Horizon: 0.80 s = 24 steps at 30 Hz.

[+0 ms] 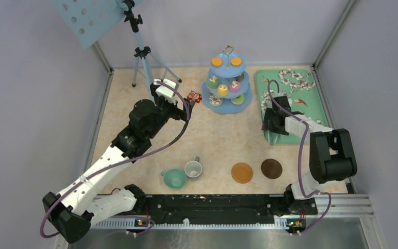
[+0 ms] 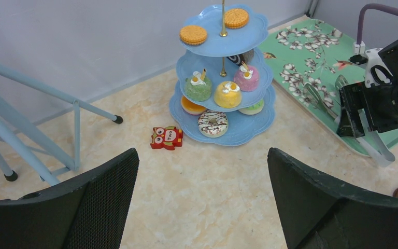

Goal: Serve the afternoon tea

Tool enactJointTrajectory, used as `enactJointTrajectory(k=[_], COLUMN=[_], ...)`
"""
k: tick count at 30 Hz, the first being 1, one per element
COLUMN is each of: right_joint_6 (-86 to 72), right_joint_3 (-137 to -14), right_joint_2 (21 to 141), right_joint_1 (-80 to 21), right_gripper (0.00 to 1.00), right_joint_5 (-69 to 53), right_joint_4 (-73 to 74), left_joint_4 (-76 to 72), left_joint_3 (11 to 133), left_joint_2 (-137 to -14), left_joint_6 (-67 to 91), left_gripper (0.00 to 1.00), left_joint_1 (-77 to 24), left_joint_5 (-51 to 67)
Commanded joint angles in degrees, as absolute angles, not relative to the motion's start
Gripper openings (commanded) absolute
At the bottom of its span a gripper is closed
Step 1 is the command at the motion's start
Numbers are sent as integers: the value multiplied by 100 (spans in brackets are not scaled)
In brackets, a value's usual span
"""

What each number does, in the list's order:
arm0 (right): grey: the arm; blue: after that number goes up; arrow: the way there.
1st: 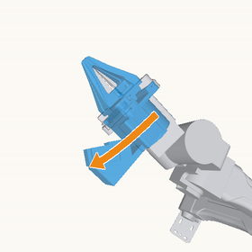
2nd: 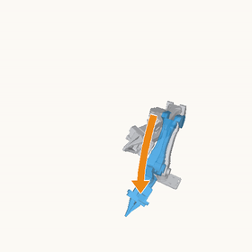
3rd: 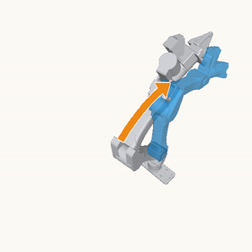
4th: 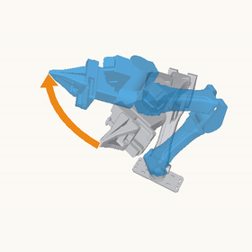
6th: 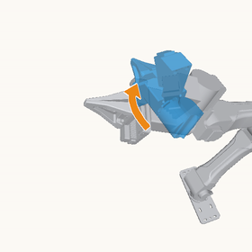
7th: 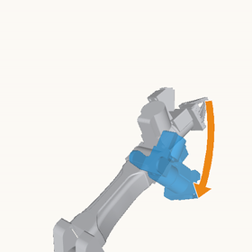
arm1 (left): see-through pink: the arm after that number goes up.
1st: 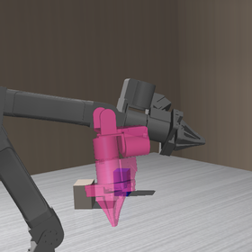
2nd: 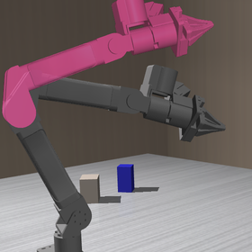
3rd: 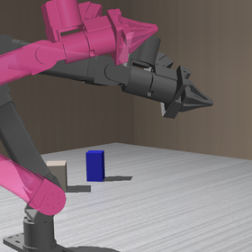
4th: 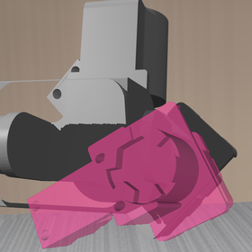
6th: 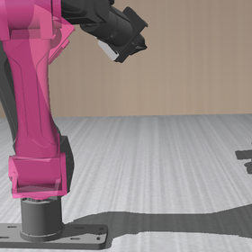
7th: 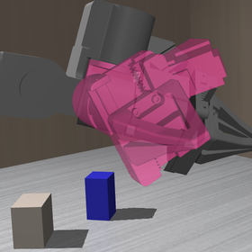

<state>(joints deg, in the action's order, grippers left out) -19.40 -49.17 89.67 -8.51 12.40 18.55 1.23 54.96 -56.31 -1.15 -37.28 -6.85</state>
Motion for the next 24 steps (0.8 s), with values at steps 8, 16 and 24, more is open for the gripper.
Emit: enactJointTrajectory(k=[8, 16, 24], right_joint_6=[-2029, -1799, -1536], right_joint_3=[-6123, -7146, -7280], right_joint_2=[9035, 8758, 8498], right_joint_1=[-897, -654, 380], right_gripper=[47, 48, 50], right_joint_5=[1343, 1258, 283], right_joint_4=[3197, 5149, 5720], left_joint_4=[-159, -159, -185], left_joint_3=[5498, 5498, 5480], left_joint_2=[-5612, -5612, -5634], left_joint_6=[-20, 157, 184], left_gripper=[99, 99, 99], left_joint_1=[-3711, -3719, -3741], left_joint_5=[-648, -551, -510])
